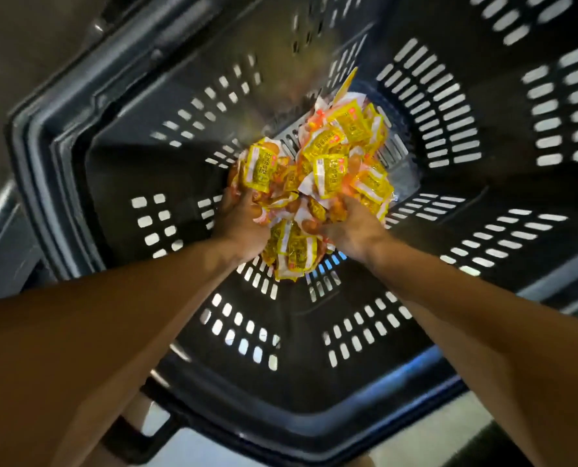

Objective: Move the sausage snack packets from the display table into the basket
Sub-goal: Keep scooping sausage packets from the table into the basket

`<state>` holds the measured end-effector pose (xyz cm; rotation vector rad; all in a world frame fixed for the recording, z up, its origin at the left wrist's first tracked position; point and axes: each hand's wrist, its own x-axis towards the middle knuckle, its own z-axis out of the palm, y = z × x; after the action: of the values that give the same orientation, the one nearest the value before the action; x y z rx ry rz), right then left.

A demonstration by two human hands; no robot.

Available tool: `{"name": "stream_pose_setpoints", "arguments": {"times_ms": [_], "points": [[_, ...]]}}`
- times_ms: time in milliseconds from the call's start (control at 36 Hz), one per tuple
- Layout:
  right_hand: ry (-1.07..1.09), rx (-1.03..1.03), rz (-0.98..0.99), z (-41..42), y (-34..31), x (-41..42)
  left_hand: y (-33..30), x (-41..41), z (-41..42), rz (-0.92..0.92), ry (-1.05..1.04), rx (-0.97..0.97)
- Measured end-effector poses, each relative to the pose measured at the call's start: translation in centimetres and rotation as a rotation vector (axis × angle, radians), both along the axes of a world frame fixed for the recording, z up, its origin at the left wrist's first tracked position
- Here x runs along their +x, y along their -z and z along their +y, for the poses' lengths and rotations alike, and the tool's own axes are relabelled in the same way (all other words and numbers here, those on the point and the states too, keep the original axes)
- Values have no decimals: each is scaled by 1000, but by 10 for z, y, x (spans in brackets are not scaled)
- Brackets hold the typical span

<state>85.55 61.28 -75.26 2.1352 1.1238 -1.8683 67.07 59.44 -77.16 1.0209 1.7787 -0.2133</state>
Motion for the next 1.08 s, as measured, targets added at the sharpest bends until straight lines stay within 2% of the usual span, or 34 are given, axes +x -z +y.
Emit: {"name": "stream_pose_setpoints", "arguments": {"times_ms": [83,167,278,361,500,639,806,917,1000,1083], "points": [[-95,-14,-45,-12,-31,4,-29,0,-5,-36,5,25],[-151,58,-90,-25,-73,9,-71,0,-11,-127,-25,48],[-257,214,-144,-40,-142,14,-148,0,-25,-181,-47,159],[-306,229,-140,-50,-204,7,-216,-6,-41,-203,-40,232],[-354,233,-81,-73,-316,-1,-344,-26,-73,-174,23,387],[-381,250,-16,-92,-419,-5,-455,-52,-112,-84,60,322],[-472,399,76,-108,-521,-9,-577,-73,-168,-3,-5,432],[-532,520,135,-123,-574,-9,-635,-84,-204,77,-44,485],[-577,621,196,-135,-604,-10,-663,-85,-226,112,-34,602],[-592,660,260,-146,-623,-13,-678,-86,-243,113,-99,590]]}}
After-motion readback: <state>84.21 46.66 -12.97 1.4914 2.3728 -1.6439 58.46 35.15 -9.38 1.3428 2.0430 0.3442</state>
